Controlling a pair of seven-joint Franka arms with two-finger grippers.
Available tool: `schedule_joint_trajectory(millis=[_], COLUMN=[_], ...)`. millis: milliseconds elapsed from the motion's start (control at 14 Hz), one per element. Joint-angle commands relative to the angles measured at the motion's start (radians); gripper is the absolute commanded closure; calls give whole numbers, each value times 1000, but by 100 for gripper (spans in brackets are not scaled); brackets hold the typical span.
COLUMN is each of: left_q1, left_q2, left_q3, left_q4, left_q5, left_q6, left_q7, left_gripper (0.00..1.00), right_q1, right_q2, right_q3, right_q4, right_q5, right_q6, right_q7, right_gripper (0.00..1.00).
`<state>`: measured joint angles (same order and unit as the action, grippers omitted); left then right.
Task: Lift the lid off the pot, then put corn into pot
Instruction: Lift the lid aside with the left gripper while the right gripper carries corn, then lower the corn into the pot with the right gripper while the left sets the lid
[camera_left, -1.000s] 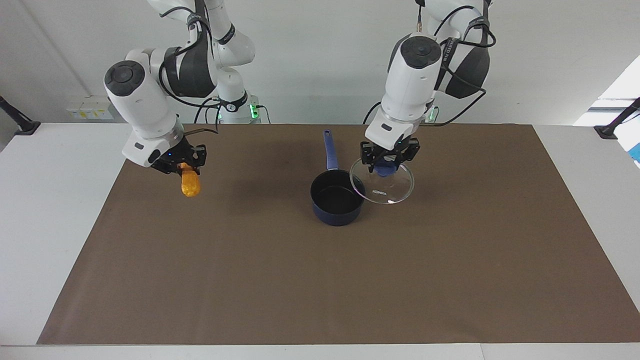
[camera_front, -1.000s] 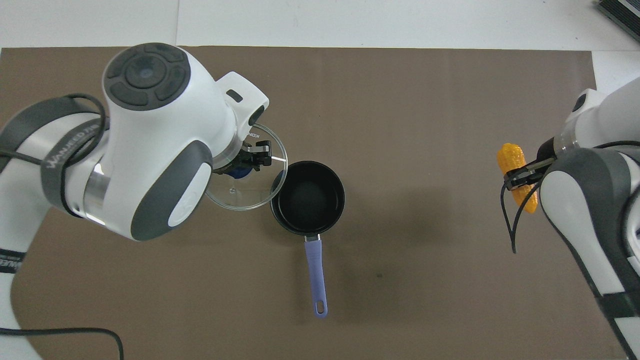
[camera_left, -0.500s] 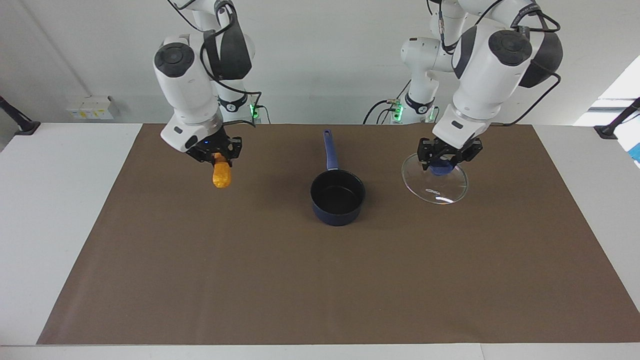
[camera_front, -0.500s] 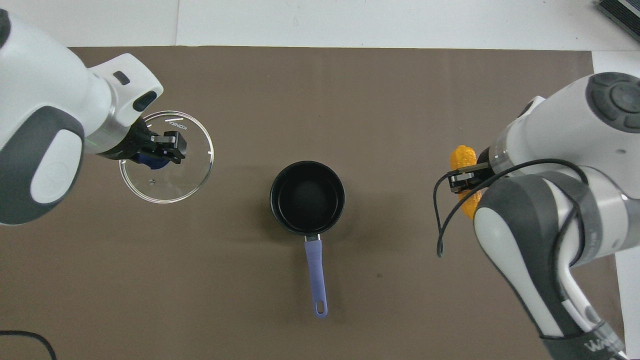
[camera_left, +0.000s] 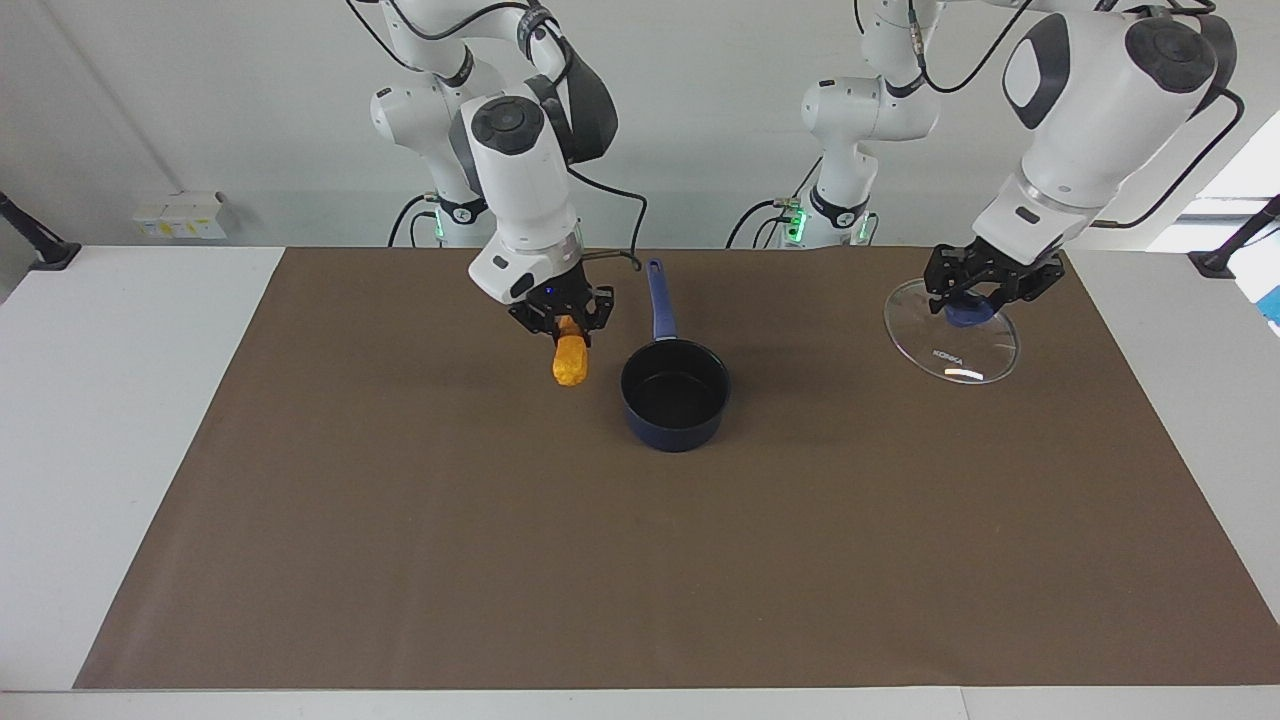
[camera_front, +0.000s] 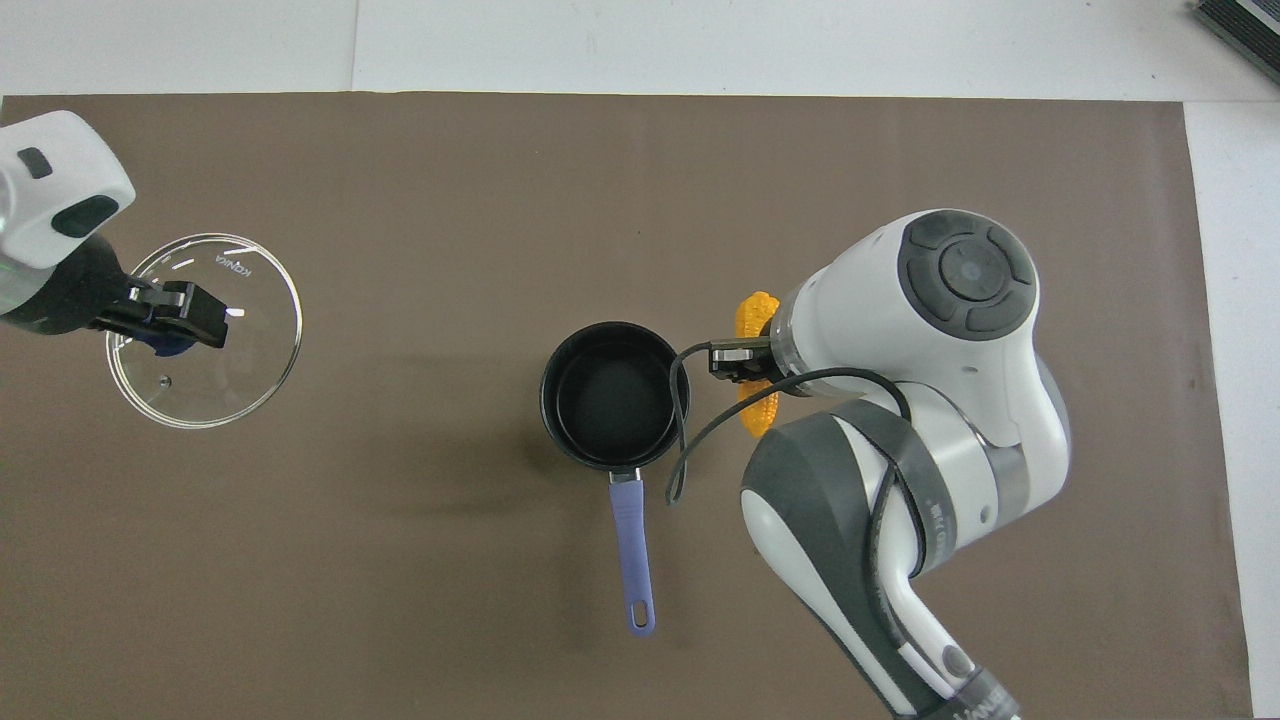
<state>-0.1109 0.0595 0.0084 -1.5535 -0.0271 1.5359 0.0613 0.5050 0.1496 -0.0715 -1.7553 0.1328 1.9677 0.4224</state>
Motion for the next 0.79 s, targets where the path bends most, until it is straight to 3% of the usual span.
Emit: schedule_joint_trajectory(millis=[0, 143, 429, 714], left_q1=[36, 78, 117, 149], left_q2=[-55, -89, -138, -132], left_q3=[-11, -11, -10, -10], left_q4=[-65, -141, -324, -479], left_q5=[-2, -2, -2, -2], left_q6=[-5, 24, 163, 327], left_q7=[34, 90, 158, 184], left_gripper=[100, 100, 100, 100], right_q1=[58, 108, 167, 176], right_q2=[118, 195, 275, 298], right_q3=[-4, -4, -4, -2], right_q4=[132, 203, 209, 188], right_q5=[24, 21, 21, 27], right_q6=[-1, 0, 92, 151], right_q7=[83, 124, 136, 136], right_gripper=[100, 100, 100, 100])
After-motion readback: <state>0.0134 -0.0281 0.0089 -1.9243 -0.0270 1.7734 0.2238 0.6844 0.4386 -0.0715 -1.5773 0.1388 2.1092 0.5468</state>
